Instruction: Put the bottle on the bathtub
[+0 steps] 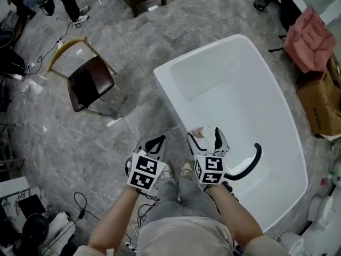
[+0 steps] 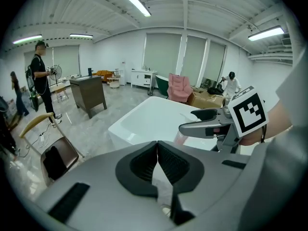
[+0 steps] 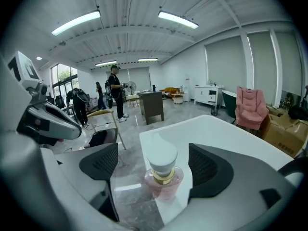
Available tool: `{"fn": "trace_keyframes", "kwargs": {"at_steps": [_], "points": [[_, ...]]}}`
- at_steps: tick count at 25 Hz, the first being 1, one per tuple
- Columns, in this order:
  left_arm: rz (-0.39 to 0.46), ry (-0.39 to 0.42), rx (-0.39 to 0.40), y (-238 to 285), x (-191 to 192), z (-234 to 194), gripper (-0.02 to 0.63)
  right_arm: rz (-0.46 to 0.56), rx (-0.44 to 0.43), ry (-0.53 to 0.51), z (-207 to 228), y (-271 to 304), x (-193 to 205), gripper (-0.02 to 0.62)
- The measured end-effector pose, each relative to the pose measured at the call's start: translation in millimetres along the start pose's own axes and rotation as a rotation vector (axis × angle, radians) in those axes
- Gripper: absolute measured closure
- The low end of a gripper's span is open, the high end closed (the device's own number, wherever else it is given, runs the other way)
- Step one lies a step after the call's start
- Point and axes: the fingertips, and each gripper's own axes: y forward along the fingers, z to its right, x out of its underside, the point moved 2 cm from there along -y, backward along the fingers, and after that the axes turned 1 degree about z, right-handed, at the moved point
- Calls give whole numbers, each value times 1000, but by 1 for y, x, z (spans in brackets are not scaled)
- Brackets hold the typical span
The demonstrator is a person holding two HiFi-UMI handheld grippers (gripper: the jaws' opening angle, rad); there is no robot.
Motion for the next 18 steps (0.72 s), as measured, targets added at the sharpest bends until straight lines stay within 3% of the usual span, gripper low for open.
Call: {"fn": "trace_keyframes", "kwargs": {"at_steps": [8, 10, 18], "points": [[45, 53, -19, -41, -41, 7, 586, 51, -3, 6, 1, -52, -57, 165], [60, 69, -21, -52, -50, 11, 586, 86, 12, -7, 4, -68, -75, 248], [133, 95, -61, -100, -84, 19, 586, 219, -12, -92, -3, -122, -142, 402]]}}
